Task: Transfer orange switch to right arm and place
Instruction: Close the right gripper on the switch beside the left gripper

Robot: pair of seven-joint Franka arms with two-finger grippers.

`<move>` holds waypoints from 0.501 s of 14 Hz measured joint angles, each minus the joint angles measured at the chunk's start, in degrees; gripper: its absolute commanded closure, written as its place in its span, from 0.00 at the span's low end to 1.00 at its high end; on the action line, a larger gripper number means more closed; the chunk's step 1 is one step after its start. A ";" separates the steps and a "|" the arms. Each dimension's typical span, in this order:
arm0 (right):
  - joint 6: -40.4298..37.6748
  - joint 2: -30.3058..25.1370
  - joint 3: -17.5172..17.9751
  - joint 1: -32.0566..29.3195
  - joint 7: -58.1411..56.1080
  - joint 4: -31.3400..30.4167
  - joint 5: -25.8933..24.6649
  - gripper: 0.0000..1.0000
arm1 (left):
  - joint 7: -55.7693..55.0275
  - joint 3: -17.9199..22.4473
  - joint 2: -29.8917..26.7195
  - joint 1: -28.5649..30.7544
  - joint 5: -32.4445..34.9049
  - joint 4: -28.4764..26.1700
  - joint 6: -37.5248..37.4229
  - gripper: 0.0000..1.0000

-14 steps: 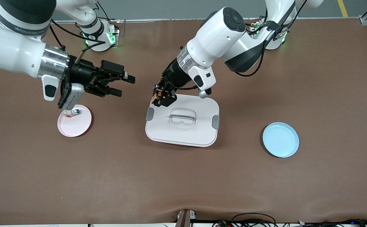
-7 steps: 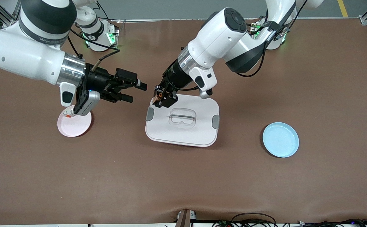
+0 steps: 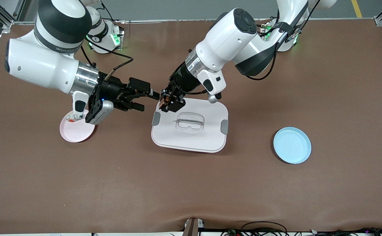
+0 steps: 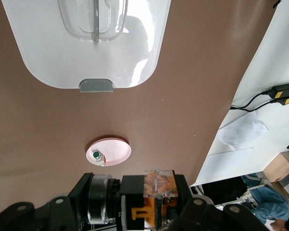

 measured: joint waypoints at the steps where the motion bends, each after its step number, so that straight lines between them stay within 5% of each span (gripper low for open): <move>1: 0.40 0.11 0.00 0.23 0.00 -0.15 0.00 0.00 | 0.00 0.01 0.00 0.00 0.00 0.00 0.00 0.78; 7: 3.36 0.21 0.01 2.28 0.22 -1.54 0.01 0.00 | 0.00 0.07 0.00 0.04 0.00 0.01 0.01 0.78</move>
